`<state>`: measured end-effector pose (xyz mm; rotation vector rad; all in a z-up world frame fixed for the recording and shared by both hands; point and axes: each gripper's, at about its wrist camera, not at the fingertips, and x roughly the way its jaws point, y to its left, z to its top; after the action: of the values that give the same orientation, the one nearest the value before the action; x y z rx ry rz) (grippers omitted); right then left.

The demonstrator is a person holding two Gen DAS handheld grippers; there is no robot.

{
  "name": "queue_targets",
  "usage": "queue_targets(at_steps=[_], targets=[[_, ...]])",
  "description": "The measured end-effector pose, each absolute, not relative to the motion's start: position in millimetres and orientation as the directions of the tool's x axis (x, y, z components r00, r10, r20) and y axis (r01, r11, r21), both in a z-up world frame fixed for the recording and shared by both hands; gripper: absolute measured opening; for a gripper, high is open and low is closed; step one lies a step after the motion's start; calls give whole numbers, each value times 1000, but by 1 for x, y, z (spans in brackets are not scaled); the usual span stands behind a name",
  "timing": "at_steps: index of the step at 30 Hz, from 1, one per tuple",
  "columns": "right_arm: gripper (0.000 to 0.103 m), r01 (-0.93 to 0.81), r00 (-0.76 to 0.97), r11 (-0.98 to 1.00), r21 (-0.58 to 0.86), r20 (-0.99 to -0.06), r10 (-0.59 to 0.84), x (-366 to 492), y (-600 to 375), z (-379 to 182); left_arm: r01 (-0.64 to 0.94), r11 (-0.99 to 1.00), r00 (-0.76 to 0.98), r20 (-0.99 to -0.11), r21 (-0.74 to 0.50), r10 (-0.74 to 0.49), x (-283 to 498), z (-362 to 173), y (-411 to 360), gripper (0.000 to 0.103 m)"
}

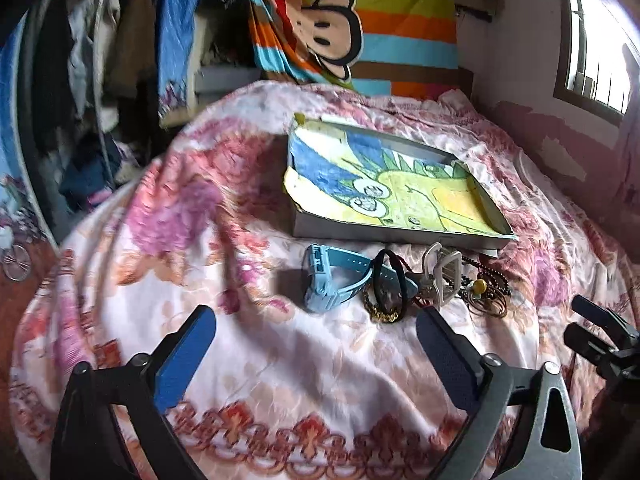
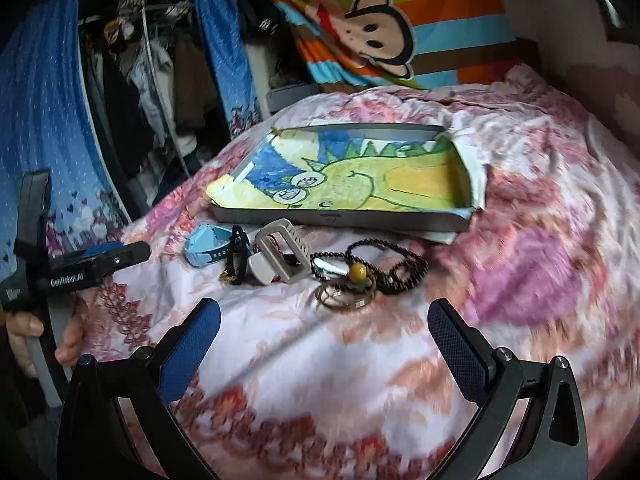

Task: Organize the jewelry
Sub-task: 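Grasp the blue watch with the left tool while the right tool grasps the white buckle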

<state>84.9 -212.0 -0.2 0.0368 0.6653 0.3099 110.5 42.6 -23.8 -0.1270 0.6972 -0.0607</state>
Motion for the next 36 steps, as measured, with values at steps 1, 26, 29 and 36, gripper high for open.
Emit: queue_targets(at_steps=[1, 26, 29, 36], targets=[[102, -282, 729, 953, 113, -620, 289, 94, -207, -3, 14, 990, 754, -648, -143, -104, 118, -26, 43, 92], [11, -419, 586, 901, 112, -725, 362, 184, -150, -44, 3, 993, 645, -759, -117, -91, 189, -54, 32, 19], [9, -418, 595, 901, 113, -715, 366, 181, -151, -43, -12, 993, 648, -757, -117, -82, 187, -53, 33, 18], [9, -417, 627, 904, 91, -692, 359, 173, -152, -35, -32, 989, 683, -726, -144, -84, 173, -42, 37, 18]])
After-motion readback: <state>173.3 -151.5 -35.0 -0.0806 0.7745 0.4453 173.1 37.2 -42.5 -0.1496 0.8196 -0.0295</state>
